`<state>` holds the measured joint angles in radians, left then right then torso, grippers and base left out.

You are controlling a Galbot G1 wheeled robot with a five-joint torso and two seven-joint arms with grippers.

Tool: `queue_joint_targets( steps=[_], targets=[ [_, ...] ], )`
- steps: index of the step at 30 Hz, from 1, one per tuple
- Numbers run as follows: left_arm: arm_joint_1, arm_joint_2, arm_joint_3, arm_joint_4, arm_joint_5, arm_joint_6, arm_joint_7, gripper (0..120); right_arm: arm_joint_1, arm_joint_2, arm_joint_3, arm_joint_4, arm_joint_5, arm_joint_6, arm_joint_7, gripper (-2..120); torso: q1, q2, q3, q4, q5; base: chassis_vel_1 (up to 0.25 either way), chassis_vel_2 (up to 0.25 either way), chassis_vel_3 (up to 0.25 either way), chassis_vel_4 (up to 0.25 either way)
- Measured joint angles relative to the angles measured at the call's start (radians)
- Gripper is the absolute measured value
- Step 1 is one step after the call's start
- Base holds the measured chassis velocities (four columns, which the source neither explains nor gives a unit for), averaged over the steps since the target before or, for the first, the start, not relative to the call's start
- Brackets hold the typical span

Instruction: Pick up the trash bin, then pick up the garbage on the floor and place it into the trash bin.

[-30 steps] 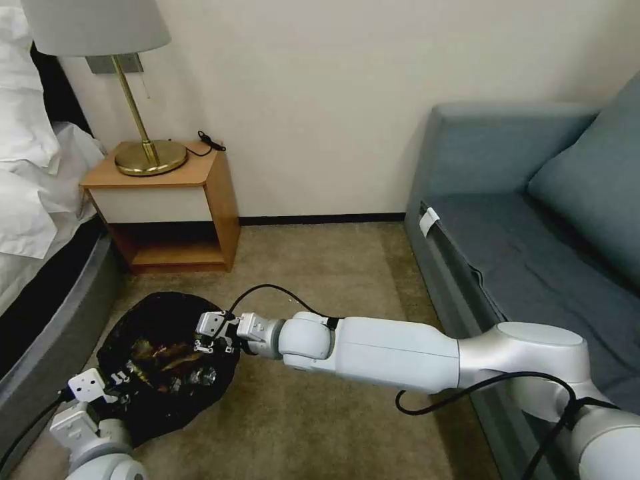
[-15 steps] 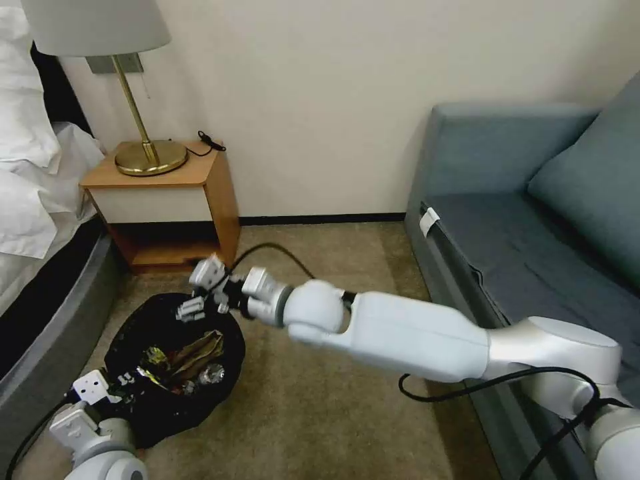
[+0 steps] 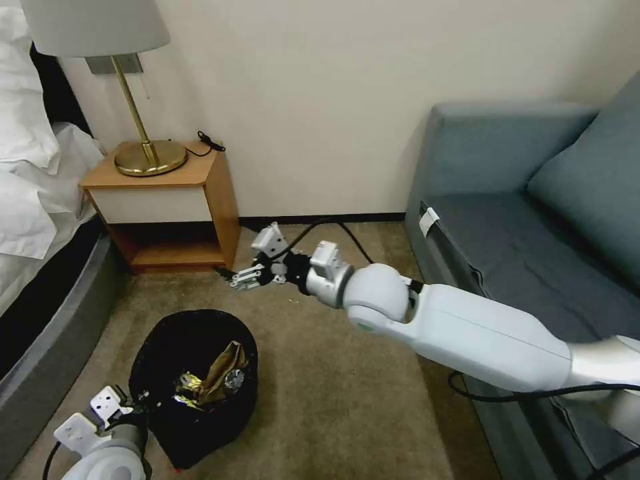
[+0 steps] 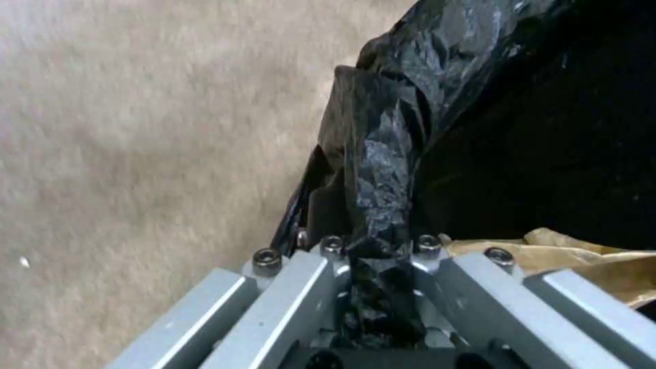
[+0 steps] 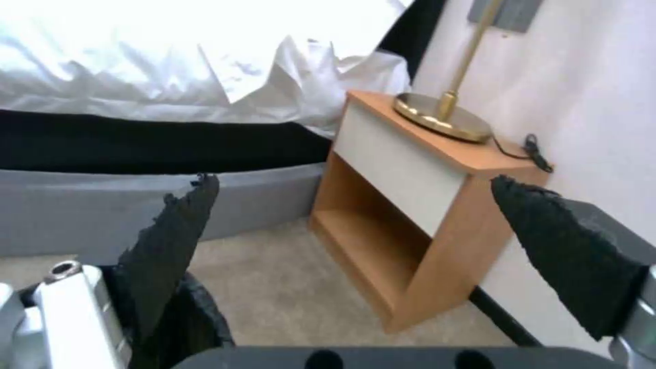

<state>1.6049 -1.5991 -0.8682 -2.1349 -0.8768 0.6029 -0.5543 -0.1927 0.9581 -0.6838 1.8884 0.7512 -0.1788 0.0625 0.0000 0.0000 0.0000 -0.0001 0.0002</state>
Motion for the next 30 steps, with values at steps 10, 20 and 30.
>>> queue_joint_targets(
  steps=[10,20,30],
  targets=[
    [-0.008,0.000,0.001,0.041,0.002,0.003,-0.021,2,-0.082,-0.042,0.070,0.026,-0.024,0.002,-0.003,100,0.000,0.000,0.000,0.0001,0.0002,0.000,0.000,0.000,0.000],
    [0.014,-0.001,0.003,0.022,0.097,-0.028,0.051,35,-0.145,-0.054,0.111,0.030,-0.044,0.006,-0.004,100,0.000,0.000,0.000,0.0000,-0.0004,0.000,0.000,0.000,0.000],
    [0.052,-0.003,-0.001,-0.009,0.338,-0.162,0.207,72,-0.197,-0.071,0.166,0.046,-0.048,0.006,-0.005,100,0.000,0.000,0.000,0.0002,-0.0002,0.000,0.000,0.000,0.000]
  ],
)
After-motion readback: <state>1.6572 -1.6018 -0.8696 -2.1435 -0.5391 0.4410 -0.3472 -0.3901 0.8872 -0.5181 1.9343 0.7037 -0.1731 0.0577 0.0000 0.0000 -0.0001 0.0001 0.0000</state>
